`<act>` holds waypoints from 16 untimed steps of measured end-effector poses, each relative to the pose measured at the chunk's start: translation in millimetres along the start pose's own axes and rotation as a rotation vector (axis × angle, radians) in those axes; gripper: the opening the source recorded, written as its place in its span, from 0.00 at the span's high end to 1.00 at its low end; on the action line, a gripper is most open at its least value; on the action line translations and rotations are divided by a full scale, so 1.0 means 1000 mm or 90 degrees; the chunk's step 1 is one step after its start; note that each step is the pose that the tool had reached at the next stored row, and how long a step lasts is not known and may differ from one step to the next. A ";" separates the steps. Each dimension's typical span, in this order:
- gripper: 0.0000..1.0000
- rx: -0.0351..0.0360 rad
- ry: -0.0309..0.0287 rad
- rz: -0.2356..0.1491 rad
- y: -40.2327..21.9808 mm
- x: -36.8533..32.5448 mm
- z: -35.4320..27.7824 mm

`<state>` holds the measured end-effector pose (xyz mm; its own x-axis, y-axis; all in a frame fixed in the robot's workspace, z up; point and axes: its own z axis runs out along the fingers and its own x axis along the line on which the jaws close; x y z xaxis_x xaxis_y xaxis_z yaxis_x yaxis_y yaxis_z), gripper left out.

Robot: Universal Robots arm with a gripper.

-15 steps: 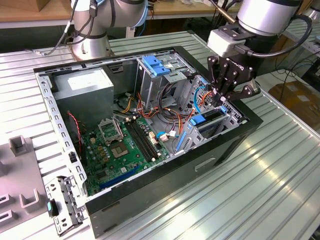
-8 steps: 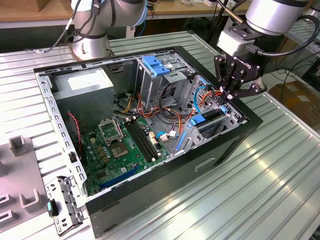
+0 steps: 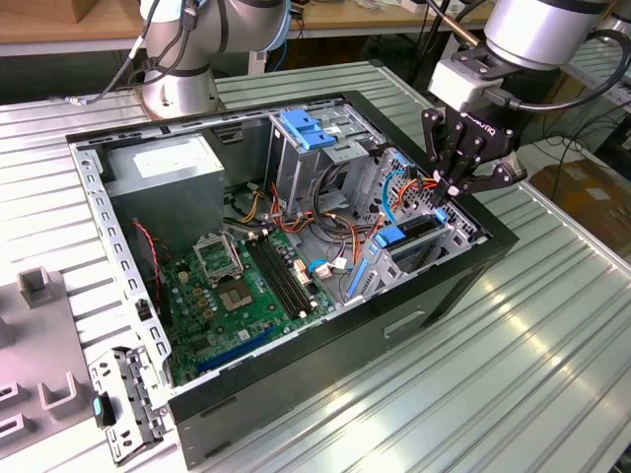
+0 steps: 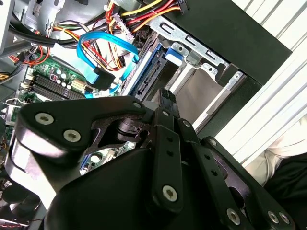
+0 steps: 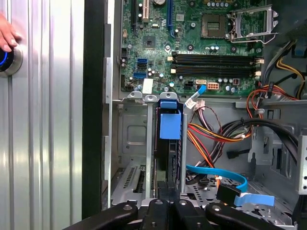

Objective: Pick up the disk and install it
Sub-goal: 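Insert the first disk wire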

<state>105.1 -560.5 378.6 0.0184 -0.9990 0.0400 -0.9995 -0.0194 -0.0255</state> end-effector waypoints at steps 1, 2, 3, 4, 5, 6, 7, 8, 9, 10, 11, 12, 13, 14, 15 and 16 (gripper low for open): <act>0.89 0.0000 0.0000 0.000 0.0000 0.0000 0.0000; 0.89 0.0000 0.0000 0.000 0.0000 0.0000 0.0000; 0.89 0.0000 0.0000 -0.001 0.0000 0.0000 0.0000; 0.89 0.0001 0.0000 -0.002 0.0000 0.0000 0.0000; 0.89 0.0001 0.0000 -0.002 0.0000 0.0000 0.0000; 0.89 0.0001 -0.0001 -0.003 0.0000 0.0000 0.0000; 0.89 0.0001 -0.0001 -0.003 0.0000 0.0000 0.0000; 0.89 0.0001 -0.0001 -0.003 0.0000 0.0000 0.0000; 0.89 0.0001 -0.0001 -0.003 0.0000 0.0000 0.0000; 0.89 0.0001 -0.0001 -0.003 0.0000 0.0000 0.0000; 0.89 0.0001 -0.0001 -0.003 0.0000 0.0000 0.0000; 0.89 0.0001 -0.0001 -0.003 0.0000 0.0000 0.0000; 0.89 0.0002 -0.0001 -0.004 0.0000 0.0001 -0.0001; 0.89 0.0002 -0.0002 -0.005 0.0000 0.0001 -0.0002; 0.89 0.0003 -0.0002 -0.006 0.0000 0.0001 -0.0002; 0.89 0.0003 -0.0002 -0.008 0.0000 0.0001 -0.0003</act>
<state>105.1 -560.6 378.9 0.0312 -0.9987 0.0400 -0.9992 -0.0322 -0.0255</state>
